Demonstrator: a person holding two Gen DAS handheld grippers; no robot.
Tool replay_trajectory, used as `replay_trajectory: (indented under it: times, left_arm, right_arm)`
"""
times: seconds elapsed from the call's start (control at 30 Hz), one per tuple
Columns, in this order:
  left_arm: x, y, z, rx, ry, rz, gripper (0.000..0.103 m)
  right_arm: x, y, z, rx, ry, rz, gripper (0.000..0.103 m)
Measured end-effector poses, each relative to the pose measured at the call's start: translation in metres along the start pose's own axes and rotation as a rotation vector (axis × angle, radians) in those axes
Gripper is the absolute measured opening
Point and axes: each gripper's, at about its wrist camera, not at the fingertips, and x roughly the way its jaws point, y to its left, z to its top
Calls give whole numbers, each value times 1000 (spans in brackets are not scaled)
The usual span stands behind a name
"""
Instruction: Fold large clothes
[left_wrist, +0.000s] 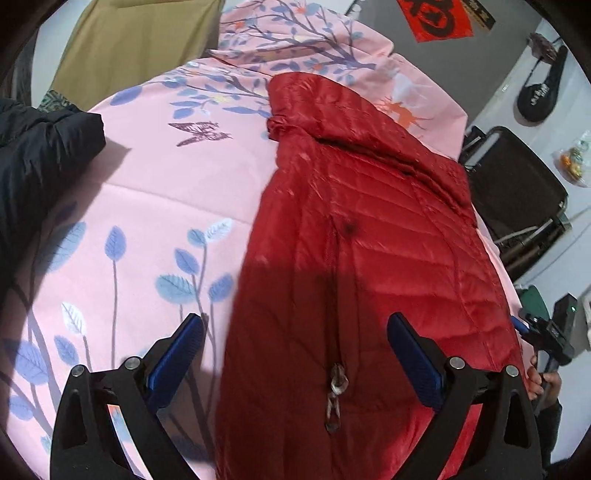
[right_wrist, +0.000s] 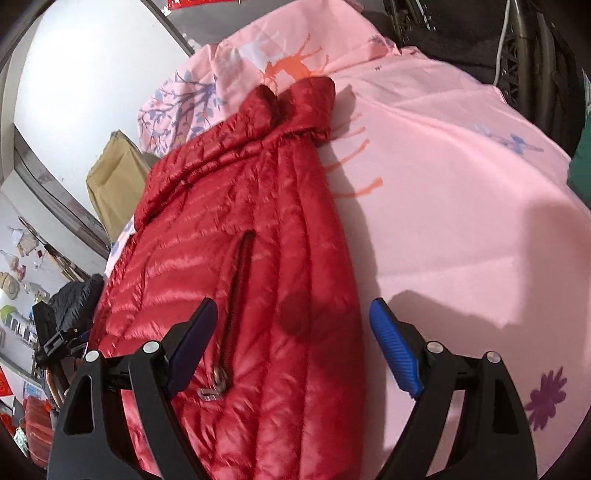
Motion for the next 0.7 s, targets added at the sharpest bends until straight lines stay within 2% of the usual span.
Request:
replay_trajectory:
  times: [0.2,0.43,0.57,0.7]
  left_arm:
    - [-8,-9,-18,31,39,-72,100]
    - [-11,-19,-30,55,62,-102,99]
    - [-15,-17,-34,15,77,-185,99]
    - [-14,-18,-36,12,73,-203,99]
  right_arm:
    - [-9,1,-15,-36,39,12,82]
    - [-27,2,-41,-50,105,125,83]
    - [-36,2,-53,-39,138,189,82]
    - [-35,7,-57,-44,139,236,82]
